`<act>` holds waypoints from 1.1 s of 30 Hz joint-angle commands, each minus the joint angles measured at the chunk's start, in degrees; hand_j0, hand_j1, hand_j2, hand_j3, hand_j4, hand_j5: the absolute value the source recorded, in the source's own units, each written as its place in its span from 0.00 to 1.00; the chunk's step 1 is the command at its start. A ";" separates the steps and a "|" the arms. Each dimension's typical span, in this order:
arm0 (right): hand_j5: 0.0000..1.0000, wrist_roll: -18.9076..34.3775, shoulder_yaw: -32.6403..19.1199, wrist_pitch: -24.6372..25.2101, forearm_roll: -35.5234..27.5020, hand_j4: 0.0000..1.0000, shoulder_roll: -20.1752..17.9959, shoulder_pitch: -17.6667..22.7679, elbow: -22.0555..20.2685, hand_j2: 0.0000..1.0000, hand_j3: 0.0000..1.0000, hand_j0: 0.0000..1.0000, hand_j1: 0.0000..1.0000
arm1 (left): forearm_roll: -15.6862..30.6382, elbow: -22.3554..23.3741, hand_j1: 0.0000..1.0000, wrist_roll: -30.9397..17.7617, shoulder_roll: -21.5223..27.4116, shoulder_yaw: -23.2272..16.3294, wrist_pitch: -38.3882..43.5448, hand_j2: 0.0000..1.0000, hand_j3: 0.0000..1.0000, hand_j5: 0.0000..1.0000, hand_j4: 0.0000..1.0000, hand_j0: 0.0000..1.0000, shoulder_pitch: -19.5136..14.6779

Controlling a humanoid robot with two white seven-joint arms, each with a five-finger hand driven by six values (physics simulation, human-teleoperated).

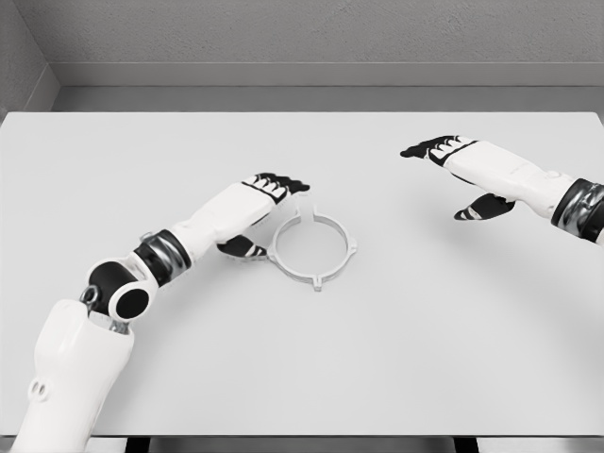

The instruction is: Assemble PVC drainage pipe clamps

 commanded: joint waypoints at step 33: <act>1.00 -0.03 0.12 -0.22 -0.34 1.00 -0.78 0.00 -0.03 1.00 1.00 1.00 1.00 | 0.19 3.30 1.00 0.03 -0.92 -1.00 0.11 1.00 1.00 1.00 1.00 1.00 -1.67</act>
